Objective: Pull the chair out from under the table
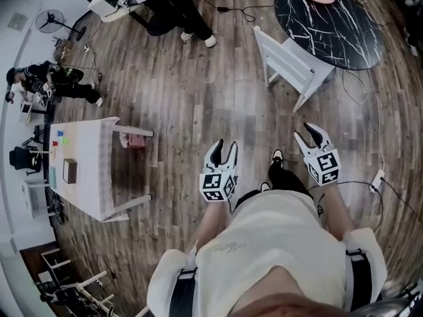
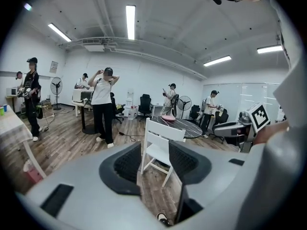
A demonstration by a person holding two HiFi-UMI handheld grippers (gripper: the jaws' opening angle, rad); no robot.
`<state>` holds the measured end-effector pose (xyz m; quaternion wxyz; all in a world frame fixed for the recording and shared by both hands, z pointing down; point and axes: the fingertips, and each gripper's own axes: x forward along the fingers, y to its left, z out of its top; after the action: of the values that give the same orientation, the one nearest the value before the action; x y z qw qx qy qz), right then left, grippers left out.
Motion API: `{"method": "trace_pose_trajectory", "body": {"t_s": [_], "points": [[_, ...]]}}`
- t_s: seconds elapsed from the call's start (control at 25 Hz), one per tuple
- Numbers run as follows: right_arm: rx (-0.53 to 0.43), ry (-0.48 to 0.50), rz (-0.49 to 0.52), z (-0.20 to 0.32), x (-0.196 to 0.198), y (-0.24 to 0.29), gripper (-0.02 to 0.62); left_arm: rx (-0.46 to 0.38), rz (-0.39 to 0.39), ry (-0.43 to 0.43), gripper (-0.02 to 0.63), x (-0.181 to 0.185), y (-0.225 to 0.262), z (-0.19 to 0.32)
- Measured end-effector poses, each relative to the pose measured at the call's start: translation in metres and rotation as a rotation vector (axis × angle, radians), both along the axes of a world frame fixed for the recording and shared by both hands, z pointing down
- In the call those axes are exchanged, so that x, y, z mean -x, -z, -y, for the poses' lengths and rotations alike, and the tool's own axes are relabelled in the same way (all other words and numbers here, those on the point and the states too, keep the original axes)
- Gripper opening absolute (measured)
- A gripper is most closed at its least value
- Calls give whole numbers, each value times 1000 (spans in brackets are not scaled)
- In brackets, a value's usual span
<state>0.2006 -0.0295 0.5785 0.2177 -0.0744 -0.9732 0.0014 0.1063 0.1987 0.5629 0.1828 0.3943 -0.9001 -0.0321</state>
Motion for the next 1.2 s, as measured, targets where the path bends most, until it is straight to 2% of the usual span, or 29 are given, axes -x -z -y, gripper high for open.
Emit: {"method": "trace_pose_trajectory", "body": {"t_s": [0.32, 0.6, 1.0, 1.2], "points": [[24, 27, 18, 48, 61, -5, 178, -15, 39, -6, 199, 57, 19, 67], [48, 52, 44, 80, 101, -5, 177, 2, 59, -1, 199, 87, 29, 97], [27, 84, 16, 94, 147, -17, 179, 2, 14, 1, 199, 132, 7, 112], [9, 52, 5, 101, 186, -13, 181, -38, -20, -23, 199, 184, -1, 119]]}}
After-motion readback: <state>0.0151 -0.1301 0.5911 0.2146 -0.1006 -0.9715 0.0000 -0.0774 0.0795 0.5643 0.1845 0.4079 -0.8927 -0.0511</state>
